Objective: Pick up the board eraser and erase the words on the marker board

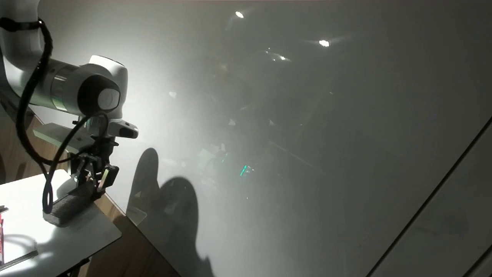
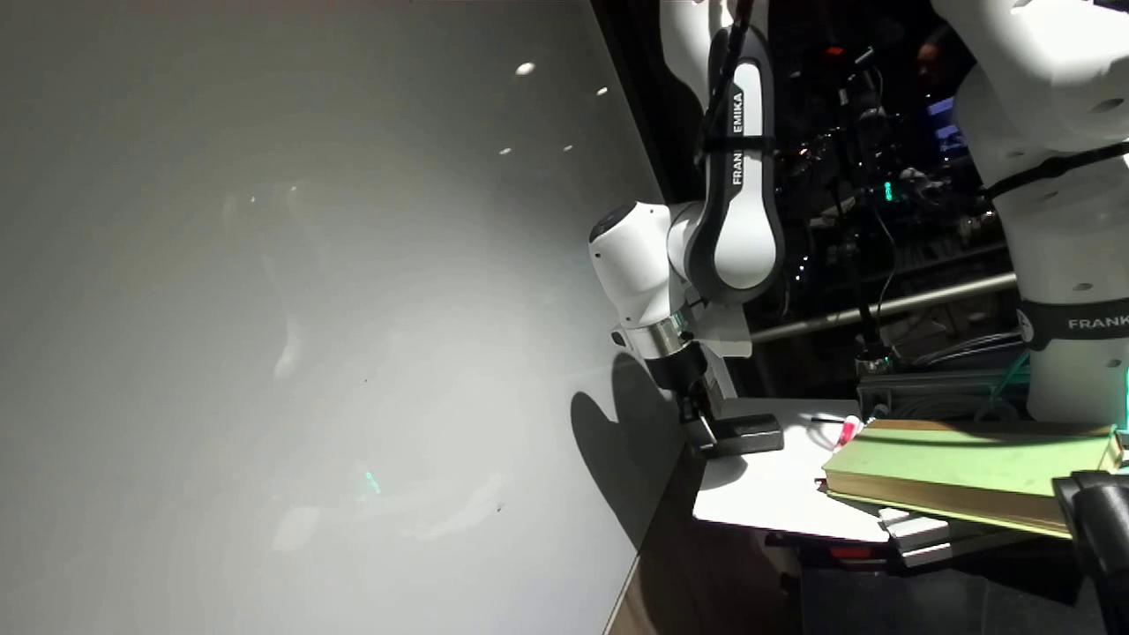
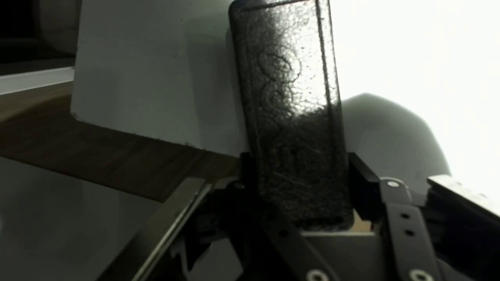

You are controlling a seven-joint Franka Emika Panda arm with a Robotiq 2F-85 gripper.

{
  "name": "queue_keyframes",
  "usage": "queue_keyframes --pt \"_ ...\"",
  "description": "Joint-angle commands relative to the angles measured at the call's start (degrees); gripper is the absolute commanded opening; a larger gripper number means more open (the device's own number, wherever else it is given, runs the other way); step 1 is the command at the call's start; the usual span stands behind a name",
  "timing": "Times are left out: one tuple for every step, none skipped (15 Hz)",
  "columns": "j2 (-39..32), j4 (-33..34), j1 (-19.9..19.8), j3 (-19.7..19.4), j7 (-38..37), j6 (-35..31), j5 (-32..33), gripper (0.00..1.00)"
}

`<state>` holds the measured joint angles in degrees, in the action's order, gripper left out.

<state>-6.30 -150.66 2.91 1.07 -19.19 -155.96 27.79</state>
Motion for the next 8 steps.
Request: queue_keyframes --pt "0.2 1.5 -0.9 -2.7 1.7 1.2 -2.5 0.32" --pt "0.2 1.8 -1.0 -3.2 1.1 1.6 -3.1 0.32" --pt "0.1 2.1 -1.1 -3.7 0.5 2.2 -3.7 0.32" --pt "0.3 2.2 -1.2 -3.8 0.1 3.4 -5.3 0.32" --pt "0.5 2.5 -1.1 -3.8 -0.5 4.8 -6.5 0.32" --pt "0.8 3.0 -0.8 -3.6 -1.1 6.3 -7.9 0.32" --pt "0.9 3.5 -0.6 -3.4 -1.4 7.7 -9.2 0.32" --pt "1.0 4.0 -0.4 -3.1 -1.8 8.9 -10.5 0.32"
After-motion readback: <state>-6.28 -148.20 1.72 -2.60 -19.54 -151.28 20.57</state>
